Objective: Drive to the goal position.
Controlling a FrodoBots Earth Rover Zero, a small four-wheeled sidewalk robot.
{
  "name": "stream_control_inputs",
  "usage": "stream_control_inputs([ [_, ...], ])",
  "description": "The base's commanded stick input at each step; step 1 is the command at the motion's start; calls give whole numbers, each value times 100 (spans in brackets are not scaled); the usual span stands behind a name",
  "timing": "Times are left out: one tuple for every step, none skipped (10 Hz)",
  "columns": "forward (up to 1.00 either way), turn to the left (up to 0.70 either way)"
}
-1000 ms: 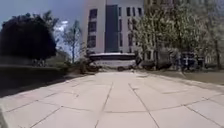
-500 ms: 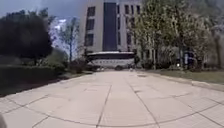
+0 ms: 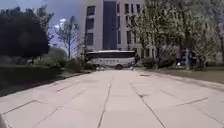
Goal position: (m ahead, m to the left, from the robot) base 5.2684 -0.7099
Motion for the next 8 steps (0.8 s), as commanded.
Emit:
stream_control_inputs([
  [100,0],
  [100,0],
  [100,0],
  [100,0],
  [100,0],
  [100,0],
  [100,0],
  [100,0],
])
